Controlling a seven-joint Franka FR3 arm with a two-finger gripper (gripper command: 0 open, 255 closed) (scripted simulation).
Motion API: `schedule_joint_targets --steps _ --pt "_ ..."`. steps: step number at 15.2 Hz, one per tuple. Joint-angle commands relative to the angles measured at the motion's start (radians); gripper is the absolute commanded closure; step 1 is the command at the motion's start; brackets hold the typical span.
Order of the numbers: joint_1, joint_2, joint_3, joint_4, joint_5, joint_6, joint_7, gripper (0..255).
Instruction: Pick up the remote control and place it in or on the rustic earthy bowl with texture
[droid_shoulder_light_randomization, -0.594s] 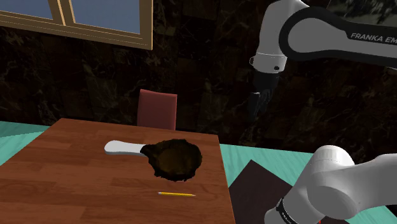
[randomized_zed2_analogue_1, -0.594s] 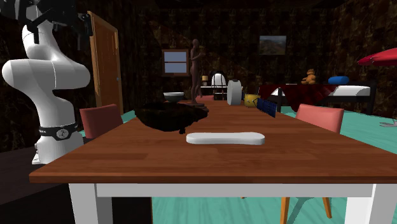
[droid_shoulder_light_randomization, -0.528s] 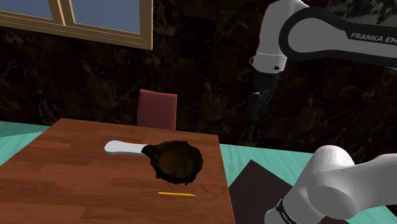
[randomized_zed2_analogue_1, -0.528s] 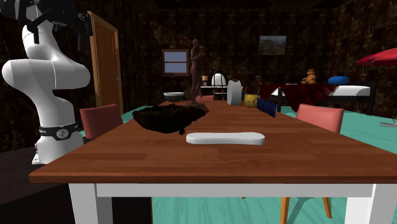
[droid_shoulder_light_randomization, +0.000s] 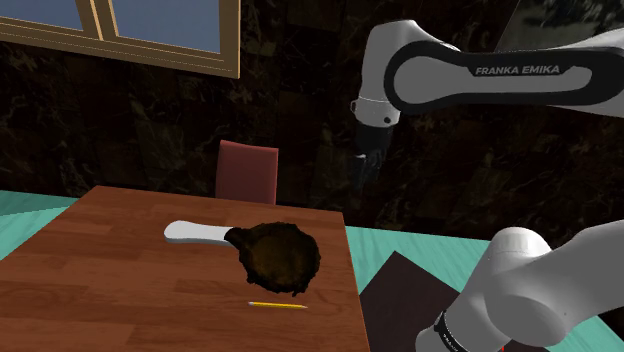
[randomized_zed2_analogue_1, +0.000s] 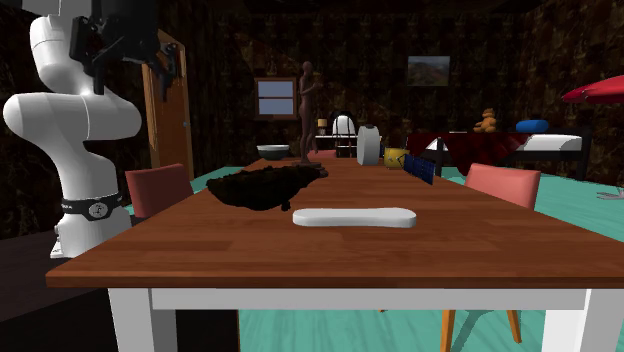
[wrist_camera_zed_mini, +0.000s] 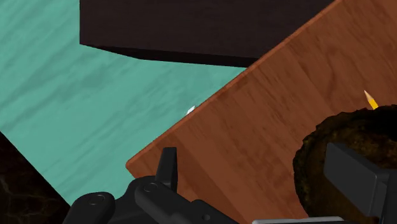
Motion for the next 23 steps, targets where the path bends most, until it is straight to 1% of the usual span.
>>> schedule_joint_targets --steps 1,7,12,17,23 --pt "0.014 0.063 0.008 0.014 0.006 0.058 -0.012 0" --pt "0.053 0.264 0.038 0.092 0.019 0.205 -0.041 0" --pt "0.082 0.433 0.066 0.186 0.021 0.299 -0.063 0" --pt "0.109 0.601 0.095 0.305 0.010 0.368 -0.080 0" --pt "0.147 0.802 0.127 0.479 -0.017 0.417 -0.094 0"
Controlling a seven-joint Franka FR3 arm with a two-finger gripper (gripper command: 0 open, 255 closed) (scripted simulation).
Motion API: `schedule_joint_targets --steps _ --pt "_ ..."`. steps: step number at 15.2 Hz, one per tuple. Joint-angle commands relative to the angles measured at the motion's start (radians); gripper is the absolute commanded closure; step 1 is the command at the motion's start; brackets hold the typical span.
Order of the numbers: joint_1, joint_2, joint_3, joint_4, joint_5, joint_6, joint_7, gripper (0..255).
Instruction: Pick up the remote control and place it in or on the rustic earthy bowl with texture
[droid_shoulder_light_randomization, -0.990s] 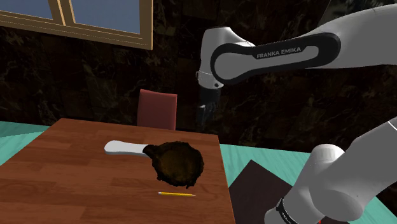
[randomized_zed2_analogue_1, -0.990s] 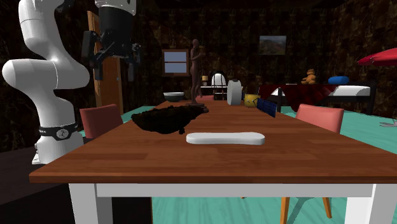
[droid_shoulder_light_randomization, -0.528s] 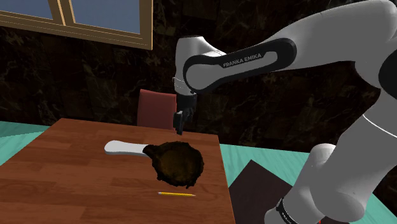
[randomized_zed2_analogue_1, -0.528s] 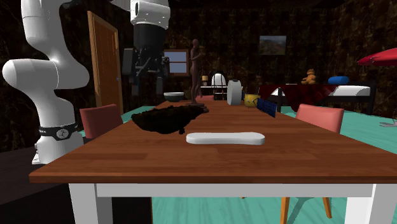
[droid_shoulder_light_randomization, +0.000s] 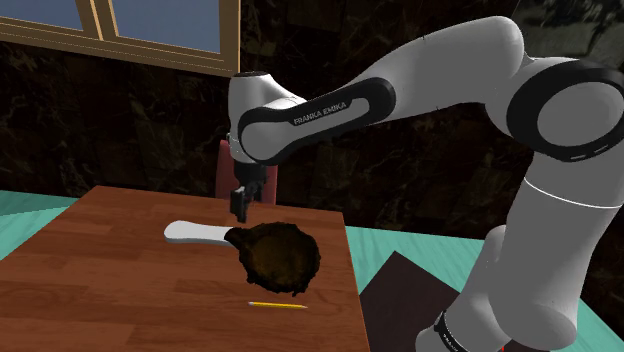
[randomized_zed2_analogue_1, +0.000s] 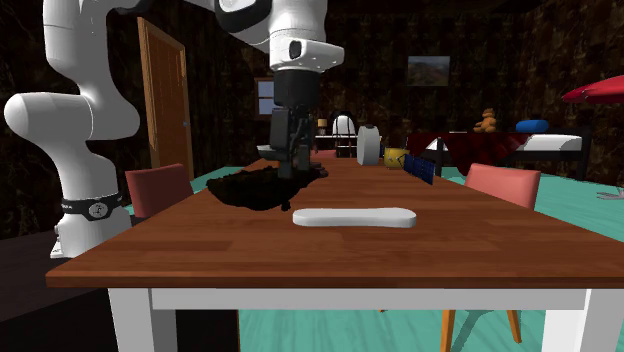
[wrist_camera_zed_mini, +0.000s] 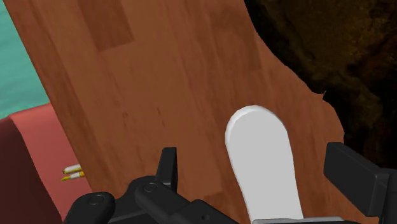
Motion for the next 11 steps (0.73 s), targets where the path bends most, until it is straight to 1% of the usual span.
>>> schedule_joint_targets --steps 1,6,7,11 --pt "0.015 0.064 0.011 0.057 -0.011 0.014 -0.004 0" --pt "0.055 0.234 0.030 0.237 -0.044 0.022 -0.016 0" --pt "0.060 0.253 0.032 0.258 -0.048 0.021 -0.018 0" --pt "0.062 0.277 0.029 0.238 -0.053 0.065 -0.014 0"
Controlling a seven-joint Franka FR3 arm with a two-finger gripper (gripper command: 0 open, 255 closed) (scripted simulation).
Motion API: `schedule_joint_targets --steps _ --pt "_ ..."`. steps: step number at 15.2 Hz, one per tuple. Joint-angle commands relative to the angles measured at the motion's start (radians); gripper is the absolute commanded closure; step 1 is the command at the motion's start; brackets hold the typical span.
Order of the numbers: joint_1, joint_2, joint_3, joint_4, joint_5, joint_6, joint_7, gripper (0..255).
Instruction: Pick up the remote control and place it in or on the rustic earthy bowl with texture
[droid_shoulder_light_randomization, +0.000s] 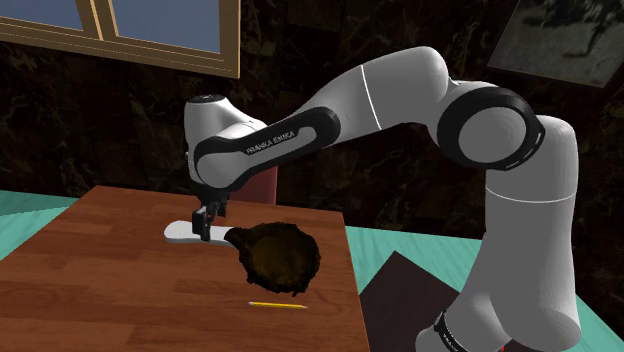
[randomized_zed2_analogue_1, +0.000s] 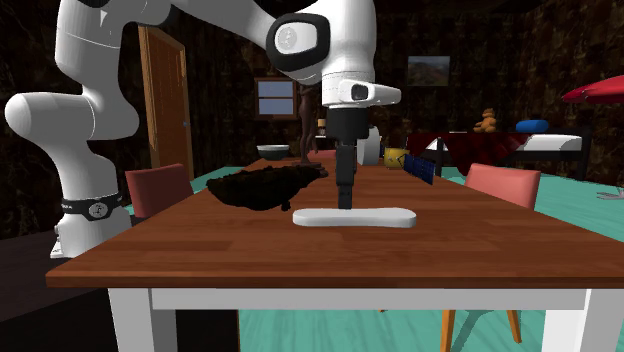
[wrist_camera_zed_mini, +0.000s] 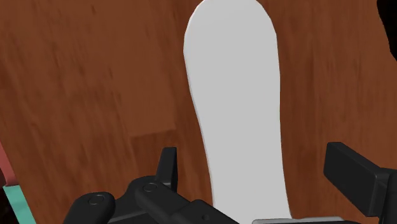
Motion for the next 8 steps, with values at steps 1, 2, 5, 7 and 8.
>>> schedule_joint_targets --steps 1,2,5,7,8 --pt "0.001 0.017 -0.001 -0.001 -0.003 0.018 0.001 0" --pt "0.002 0.023 -0.002 -0.005 -0.005 0.028 0.002 0" --pt "0.002 0.034 -0.004 -0.011 -0.007 0.045 0.003 0" --pt "0.002 0.034 -0.004 -0.011 -0.007 0.045 0.003 0" --pt "0.002 0.034 -0.004 -0.011 -0.007 0.045 0.003 0"
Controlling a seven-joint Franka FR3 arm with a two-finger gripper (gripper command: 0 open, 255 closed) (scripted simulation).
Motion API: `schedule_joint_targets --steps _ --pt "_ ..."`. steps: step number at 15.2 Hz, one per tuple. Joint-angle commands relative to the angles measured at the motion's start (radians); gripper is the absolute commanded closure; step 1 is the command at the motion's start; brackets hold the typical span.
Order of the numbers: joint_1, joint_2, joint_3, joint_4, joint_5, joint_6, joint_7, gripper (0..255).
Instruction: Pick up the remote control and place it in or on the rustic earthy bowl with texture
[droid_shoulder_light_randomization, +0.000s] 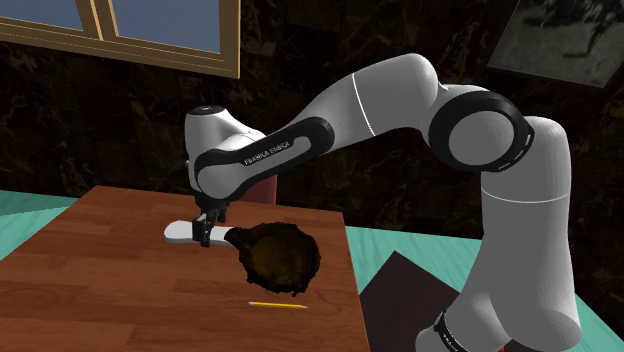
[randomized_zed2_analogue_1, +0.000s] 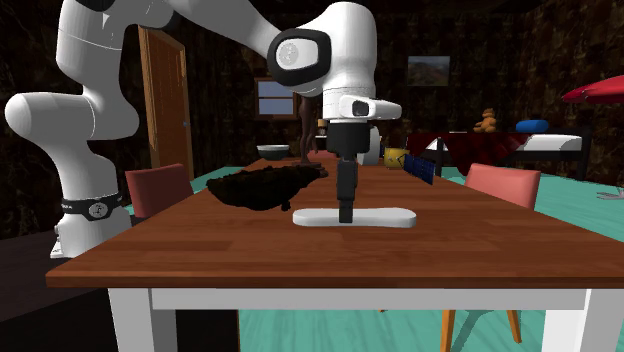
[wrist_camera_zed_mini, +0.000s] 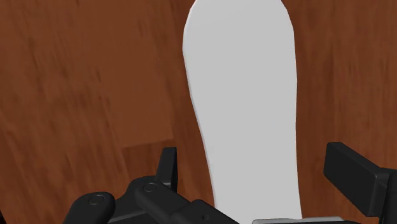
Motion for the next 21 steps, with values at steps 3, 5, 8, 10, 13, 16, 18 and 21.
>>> schedule_joint_targets --steps 3,5,8,10,13,16,18,21 --pt "0.000 0.000 0.000 0.000 0.000 0.001 0.000 0" --pt "0.000 0.000 0.000 0.000 0.000 0.001 0.000 255" --pt "0.000 0.000 0.000 0.000 0.000 0.000 0.000 255" --pt "0.000 0.000 0.000 0.000 0.000 0.000 0.000 255" --pt "0.000 0.000 0.000 0.000 0.000 0.001 0.000 255" --pt "-0.002 -0.020 0.002 0.011 0.004 -0.031 -0.003 255" --pt "-0.002 -0.032 0.004 0.021 0.007 -0.053 -0.005 255" --pt "-0.003 -0.050 0.006 0.037 0.011 -0.086 -0.007 255"
